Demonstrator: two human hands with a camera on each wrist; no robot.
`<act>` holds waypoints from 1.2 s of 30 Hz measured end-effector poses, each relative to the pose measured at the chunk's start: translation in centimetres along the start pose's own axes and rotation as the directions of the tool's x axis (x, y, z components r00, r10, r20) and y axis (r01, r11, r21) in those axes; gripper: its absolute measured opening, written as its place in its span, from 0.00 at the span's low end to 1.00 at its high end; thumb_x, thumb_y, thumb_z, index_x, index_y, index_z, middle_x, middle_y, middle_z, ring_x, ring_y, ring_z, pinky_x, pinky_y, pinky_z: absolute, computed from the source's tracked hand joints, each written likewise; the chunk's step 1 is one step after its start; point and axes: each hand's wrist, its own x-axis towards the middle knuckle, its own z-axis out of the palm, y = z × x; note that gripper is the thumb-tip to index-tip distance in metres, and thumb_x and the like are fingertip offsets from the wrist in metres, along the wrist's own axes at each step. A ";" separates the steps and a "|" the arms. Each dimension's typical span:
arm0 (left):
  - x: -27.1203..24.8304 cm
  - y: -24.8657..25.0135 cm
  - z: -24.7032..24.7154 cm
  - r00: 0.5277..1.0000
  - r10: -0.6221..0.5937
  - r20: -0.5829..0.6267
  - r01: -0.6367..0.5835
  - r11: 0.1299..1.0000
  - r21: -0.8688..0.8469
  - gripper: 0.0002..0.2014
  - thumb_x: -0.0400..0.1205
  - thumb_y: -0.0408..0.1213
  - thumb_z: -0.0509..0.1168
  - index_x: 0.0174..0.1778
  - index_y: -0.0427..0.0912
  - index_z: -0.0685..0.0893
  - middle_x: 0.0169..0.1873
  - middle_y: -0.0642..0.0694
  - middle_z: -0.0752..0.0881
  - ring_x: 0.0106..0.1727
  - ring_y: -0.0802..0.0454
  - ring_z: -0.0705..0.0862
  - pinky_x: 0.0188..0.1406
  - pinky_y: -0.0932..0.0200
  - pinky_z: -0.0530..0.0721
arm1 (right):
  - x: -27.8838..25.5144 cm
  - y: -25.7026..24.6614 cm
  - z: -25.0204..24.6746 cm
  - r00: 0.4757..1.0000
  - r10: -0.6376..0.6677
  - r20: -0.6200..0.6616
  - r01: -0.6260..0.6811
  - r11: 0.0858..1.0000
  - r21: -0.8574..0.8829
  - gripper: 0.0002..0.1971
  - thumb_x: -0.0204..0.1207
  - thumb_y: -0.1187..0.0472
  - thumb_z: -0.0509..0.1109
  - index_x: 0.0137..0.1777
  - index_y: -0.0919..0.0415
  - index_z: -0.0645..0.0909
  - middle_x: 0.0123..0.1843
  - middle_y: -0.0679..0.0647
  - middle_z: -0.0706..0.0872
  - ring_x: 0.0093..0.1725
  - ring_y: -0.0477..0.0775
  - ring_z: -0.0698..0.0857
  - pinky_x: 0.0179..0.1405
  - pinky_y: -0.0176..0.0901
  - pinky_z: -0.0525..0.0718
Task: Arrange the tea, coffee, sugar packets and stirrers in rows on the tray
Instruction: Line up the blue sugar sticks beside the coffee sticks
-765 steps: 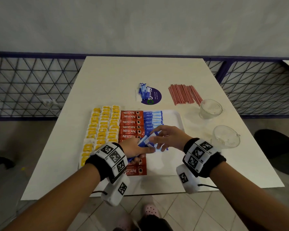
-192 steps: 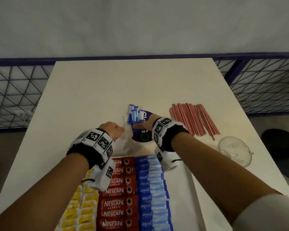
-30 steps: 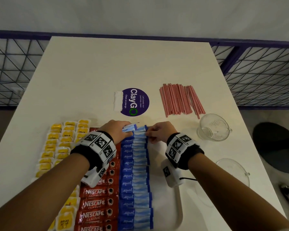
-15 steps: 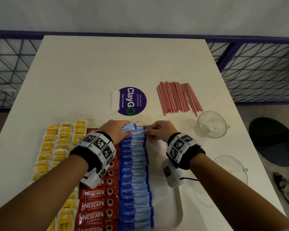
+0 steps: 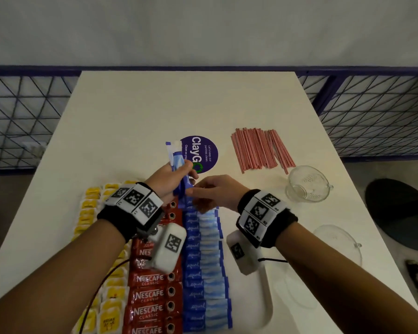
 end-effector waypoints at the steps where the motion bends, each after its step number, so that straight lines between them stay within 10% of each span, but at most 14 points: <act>1: -0.2 0.1 0.2 1.000 0.000 -0.020 -0.001 0.998 -0.059 0.14 0.87 0.35 0.52 0.35 0.36 0.72 0.17 0.53 0.79 0.18 0.61 0.77 0.17 0.68 0.76 | 0.1 -0.1 0.5 1.000 0.001 0.009 -0.002 1.000 0.008 0.09 0.74 0.57 0.72 0.40 0.62 0.80 0.37 0.58 0.86 0.36 0.52 0.85 0.50 0.43 0.87; 10: -2.4 -0.3 0.1 0.998 -0.049 -0.031 0.039 0.966 -0.256 0.11 0.86 0.40 0.54 0.40 0.42 0.73 0.22 0.51 0.80 0.17 0.58 0.78 0.16 0.69 0.76 | -0.3 0.2 2.8 0.997 -0.054 -0.056 0.061 0.989 0.136 0.04 0.73 0.69 0.71 0.39 0.66 0.79 0.38 0.63 0.84 0.33 0.53 0.84 0.47 0.44 0.87; 18: -2.5 -2.0 -0.9 0.996 0.069 -0.055 -0.058 0.981 0.185 0.06 0.85 0.42 0.55 0.49 0.44 0.73 0.25 0.47 0.76 0.19 0.63 0.75 0.31 0.62 0.74 | -1.8 0.9 4.0 0.999 -0.042 -0.011 0.043 0.983 0.179 0.12 0.80 0.60 0.65 0.37 0.65 0.81 0.27 0.54 0.86 0.26 0.48 0.85 0.34 0.38 0.87; 23: -3.2 -2.5 -1.1 0.998 -0.044 -0.041 0.053 0.965 0.257 0.13 0.83 0.50 0.57 0.48 0.46 0.81 0.45 0.41 0.84 0.47 0.44 0.84 0.53 0.48 0.83 | -2.5 0.9 4.8 0.999 -0.035 -0.020 0.037 0.996 0.081 0.16 0.83 0.57 0.60 0.35 0.62 0.80 0.24 0.51 0.85 0.22 0.44 0.84 0.27 0.34 0.84; 27: -3.6 -2.4 -1.3 0.993 -0.116 -0.027 0.118 0.986 0.116 0.17 0.82 0.52 0.59 0.46 0.40 0.79 0.17 0.52 0.72 0.14 0.57 0.69 0.14 0.68 0.69 | -2.5 0.8 4.5 0.992 -0.070 -0.101 0.070 0.998 -0.004 0.15 0.83 0.58 0.60 0.35 0.60 0.77 0.29 0.55 0.81 0.21 0.42 0.81 0.28 0.33 0.83; 36: -4.4 -1.7 -1.7 0.992 -0.117 0.041 0.111 0.986 0.128 0.06 0.79 0.38 0.67 0.43 0.40 0.77 0.13 0.55 0.65 0.11 0.62 0.61 0.08 0.72 0.59 | -2.6 1.7 2.7 0.991 -0.066 -0.117 0.081 0.988 0.128 0.08 0.78 0.65 0.67 0.37 0.62 0.79 0.25 0.50 0.84 0.22 0.42 0.82 0.27 0.31 0.82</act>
